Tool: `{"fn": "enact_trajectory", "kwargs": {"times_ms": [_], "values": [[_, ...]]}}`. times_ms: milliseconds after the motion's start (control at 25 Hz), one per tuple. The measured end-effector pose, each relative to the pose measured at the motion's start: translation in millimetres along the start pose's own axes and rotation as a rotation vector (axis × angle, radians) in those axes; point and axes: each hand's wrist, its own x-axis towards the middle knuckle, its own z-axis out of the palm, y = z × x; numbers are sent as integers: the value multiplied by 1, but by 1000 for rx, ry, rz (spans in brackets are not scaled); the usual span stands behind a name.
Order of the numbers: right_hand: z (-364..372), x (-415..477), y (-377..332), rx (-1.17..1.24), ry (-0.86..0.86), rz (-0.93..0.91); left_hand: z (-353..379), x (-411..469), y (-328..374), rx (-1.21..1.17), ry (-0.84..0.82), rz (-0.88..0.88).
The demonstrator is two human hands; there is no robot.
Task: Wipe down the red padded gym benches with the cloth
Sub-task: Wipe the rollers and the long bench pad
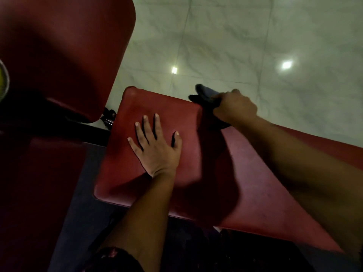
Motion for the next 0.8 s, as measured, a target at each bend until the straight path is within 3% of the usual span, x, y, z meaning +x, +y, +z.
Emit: {"fn": "enact_trajectory", "kwargs": {"times_ms": [80, 200, 280, 440, 560, 720, 800], "values": [[-3, 3, -26, -48, 19, 2, 0, 0, 0, -9, 2, 2], [11, -9, -75, 61, -15, -237, 2, -2, -3, -1, 15, 29], [20, -14, -69, 60, -1, -313, 4, -1, -2, -6, 15, 23], [15, -26, -4, 43, 56, -158, 4, -1, -1, -19, 27, 9], [11, -25, -8, 36, 54, -73, 4, -1, -2, -22, 29, 21], [17, -12, -62, 153, -27, -300, 5, 0, -2, -11, 6, 21], [13, -6, -52, 125, -36, -328, 5, -2, -2, -6, 13, 23]]}}
